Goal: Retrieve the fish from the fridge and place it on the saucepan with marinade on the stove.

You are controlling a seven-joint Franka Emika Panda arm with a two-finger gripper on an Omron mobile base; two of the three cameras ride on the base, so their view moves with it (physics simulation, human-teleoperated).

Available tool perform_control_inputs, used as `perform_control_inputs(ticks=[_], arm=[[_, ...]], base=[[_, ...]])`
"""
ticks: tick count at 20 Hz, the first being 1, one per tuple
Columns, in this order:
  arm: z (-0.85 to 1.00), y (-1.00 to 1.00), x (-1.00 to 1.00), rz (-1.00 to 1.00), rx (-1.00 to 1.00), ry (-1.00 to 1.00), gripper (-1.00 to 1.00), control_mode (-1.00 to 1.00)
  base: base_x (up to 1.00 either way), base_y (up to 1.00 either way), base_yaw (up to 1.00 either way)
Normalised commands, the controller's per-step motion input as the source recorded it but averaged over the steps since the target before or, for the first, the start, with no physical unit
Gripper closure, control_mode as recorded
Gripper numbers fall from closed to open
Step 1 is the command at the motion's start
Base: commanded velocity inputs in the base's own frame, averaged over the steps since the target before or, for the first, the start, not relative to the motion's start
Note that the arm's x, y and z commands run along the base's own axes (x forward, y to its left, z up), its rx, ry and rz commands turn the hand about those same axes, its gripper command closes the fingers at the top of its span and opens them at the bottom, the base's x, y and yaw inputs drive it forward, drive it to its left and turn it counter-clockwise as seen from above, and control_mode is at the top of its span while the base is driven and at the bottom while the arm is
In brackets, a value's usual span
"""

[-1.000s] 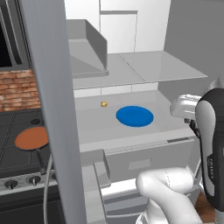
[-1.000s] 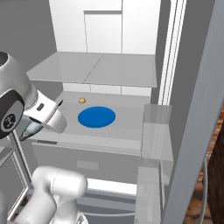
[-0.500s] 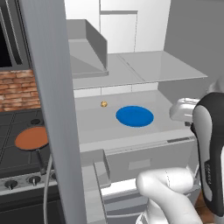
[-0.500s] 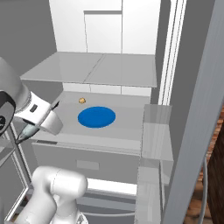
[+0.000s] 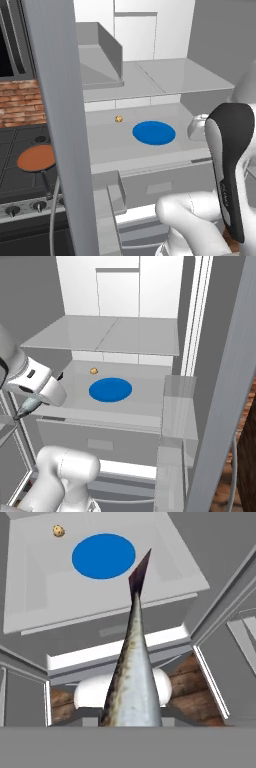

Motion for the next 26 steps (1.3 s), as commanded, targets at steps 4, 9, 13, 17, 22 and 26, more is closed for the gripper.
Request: perform_control_inputs(ticks=[4,9,13,17,22,26], arm=[[0.00,0.00,0.00,0.04,-0.04,0.02,1.00,-1.00],[0.00,0.00,0.00,0.17,0.00,0.00,1.00,-1.00],[0.00,-0.01,0.00,0.21,0.00,0.00,1.00,-1.00],[0.00,0.00,0.00,0.14,0.00,0.00,1.00,-1.00],[0.02,0.00,0.00,0.05,0.00,0.00,1.00,-1.00],[0.02,0.00,0.00,0.02,0.00,0.00,1.00,-1.00]], base=[[0.00,0.00,0.00],[0.00,0.00,0.00],[0.00,0.00,0.00],[0.00,0.00,0.00],[0.00,0.00,0.00],[0.00,0.00,0.00]])
